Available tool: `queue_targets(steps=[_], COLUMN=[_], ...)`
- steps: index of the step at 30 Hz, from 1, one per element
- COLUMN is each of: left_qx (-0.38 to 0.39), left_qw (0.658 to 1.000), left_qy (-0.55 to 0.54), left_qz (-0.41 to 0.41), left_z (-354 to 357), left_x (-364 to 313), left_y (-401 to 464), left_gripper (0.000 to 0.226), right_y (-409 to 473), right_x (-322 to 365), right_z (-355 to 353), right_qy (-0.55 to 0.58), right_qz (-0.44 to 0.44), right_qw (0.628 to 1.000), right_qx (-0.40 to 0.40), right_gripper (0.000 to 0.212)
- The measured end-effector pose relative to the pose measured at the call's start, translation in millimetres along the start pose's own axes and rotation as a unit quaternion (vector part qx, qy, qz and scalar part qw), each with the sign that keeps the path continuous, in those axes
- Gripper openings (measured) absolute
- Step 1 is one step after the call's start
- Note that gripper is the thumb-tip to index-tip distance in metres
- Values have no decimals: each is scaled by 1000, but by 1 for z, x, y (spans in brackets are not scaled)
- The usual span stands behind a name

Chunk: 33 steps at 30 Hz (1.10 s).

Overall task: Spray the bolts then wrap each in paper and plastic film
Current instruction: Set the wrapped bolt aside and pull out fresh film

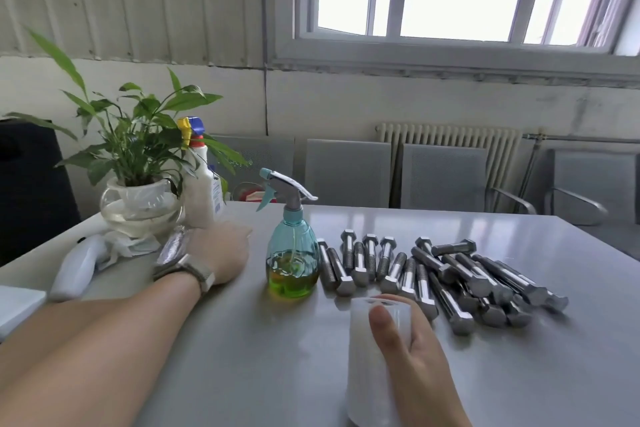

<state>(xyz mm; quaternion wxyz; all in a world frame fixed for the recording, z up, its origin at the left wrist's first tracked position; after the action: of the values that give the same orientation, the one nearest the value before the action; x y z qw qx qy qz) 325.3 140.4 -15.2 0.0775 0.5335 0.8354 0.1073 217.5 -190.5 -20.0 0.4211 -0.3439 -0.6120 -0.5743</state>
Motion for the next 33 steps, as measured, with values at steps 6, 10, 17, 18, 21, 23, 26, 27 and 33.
queue_targets(steps=[6,10,17,18,21,23,26,27,33], left_qx=[14,-109,-260,-225,-70,-31,-31,-23,-16], left_qw=[997,940,708,714,796,847,860,855,840], left_qy=[-74,-313,-631,-646,-602,-524,-497,-503,-530], left_qz=[-11,-84,-182,-146,10,87,115,124,113], left_z=[-10,-57,-124,-126,-116,-105,-93,-91,-80], left_x=[1,6,-9,-23,-73,-93,-97,-98,-93], left_y=[-8,-32,-140,-155,-193,-213,-222,-222,-220], left_gripper=[54,33,16,16,14,12,20,21,17], right_y=[-3,-3,-12,-13,-15,-15,-15,-14,-11], right_x=[2,1,10,11,16,17,18,19,14], right_z=[-2,-2,2,4,5,5,6,6,8], right_qy=[-5,47,60,58,46,29,8,-2,-39], right_qz=[18,64,64,59,40,28,3,-8,-44], right_qw=[1000,997,996,996,997,999,999,999,997], right_qx=[8,-5,18,24,36,36,45,50,54], right_gripper=[82,91,81,81,76,68,49,46,62])
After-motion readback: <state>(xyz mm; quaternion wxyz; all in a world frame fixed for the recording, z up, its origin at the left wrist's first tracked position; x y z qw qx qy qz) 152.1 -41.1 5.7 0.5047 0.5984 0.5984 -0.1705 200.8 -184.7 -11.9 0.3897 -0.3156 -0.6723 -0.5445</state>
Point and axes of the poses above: each hand's wrist, its own y-axis towards the middle knuckle, its own z-axis out of the palm, x = y × z, the point moved 5 cm from there along y, towards the middle knuckle, and after that the axes turned 8 degrees about -z, right-handed, at the moved point
